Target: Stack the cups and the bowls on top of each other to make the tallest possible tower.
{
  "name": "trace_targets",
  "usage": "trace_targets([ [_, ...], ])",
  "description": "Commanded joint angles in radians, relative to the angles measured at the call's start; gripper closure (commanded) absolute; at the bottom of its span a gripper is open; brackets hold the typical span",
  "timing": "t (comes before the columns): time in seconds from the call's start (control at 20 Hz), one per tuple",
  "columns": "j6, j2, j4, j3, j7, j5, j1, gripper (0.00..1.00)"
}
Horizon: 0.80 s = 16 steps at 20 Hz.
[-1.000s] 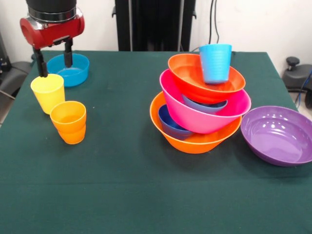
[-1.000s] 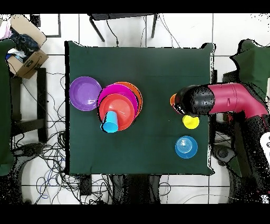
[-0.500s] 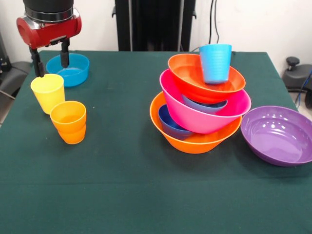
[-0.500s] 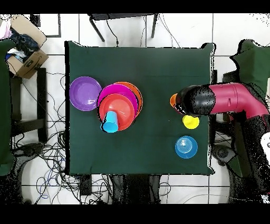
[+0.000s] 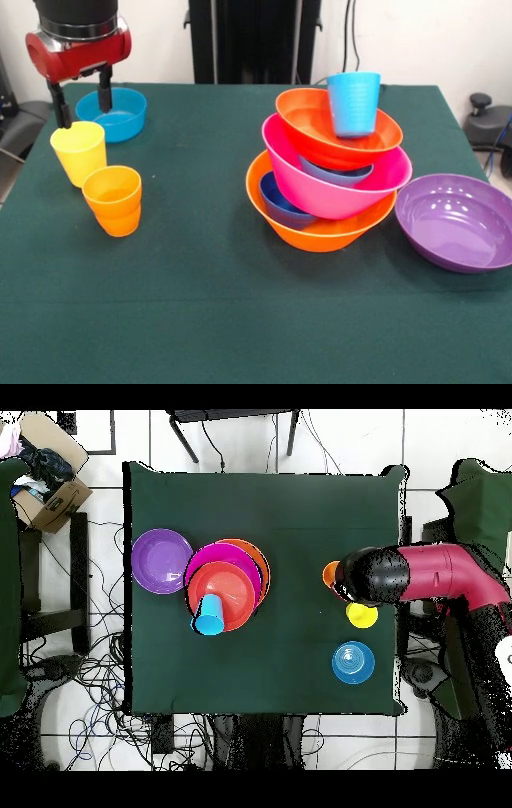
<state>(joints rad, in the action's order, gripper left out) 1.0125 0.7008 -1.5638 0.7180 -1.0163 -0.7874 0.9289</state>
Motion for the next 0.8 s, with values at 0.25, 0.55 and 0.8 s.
trace_targets([
  [0.25,-0.024,-0.091,-0.096,-0.003,0.269,-0.069,0.026,0.0],
  [0.55,-0.054,-0.106,-0.12,-0.002,0.224,-0.084,0.025,0.0],
  [0.8,-0.059,-0.08,-0.13,-0.004,0.225,-0.111,0.042,0.0],
])
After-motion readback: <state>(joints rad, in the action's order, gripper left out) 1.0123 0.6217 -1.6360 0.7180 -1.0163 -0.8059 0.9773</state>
